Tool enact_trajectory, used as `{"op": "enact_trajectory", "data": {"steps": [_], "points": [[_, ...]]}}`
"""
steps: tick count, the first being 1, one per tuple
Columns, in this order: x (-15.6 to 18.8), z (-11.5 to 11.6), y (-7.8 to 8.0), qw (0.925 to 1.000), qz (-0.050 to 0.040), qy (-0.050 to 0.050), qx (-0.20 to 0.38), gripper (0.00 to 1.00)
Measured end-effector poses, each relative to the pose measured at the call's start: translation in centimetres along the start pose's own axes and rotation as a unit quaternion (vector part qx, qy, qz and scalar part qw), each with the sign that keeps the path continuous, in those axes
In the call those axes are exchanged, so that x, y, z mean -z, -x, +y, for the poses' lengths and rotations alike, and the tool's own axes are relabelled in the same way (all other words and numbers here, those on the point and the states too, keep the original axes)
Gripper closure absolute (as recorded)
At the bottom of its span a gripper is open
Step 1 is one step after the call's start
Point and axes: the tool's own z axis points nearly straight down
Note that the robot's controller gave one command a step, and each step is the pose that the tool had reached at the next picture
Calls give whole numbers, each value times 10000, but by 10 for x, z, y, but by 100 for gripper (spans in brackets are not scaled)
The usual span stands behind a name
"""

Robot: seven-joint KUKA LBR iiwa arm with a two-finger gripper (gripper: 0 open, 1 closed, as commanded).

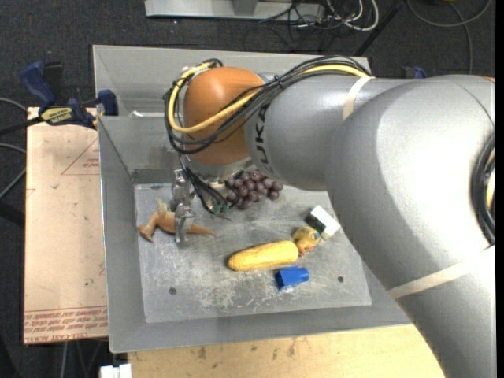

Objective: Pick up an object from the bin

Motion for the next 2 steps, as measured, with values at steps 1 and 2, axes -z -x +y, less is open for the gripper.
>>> {"op": "enact_trajectory", "data": {"steps": [1, 2], "points": [[0, 0, 0, 10000, -2, 1, 1, 100], [41, 4, -4, 10000, 81, -25, -17, 100]]}}
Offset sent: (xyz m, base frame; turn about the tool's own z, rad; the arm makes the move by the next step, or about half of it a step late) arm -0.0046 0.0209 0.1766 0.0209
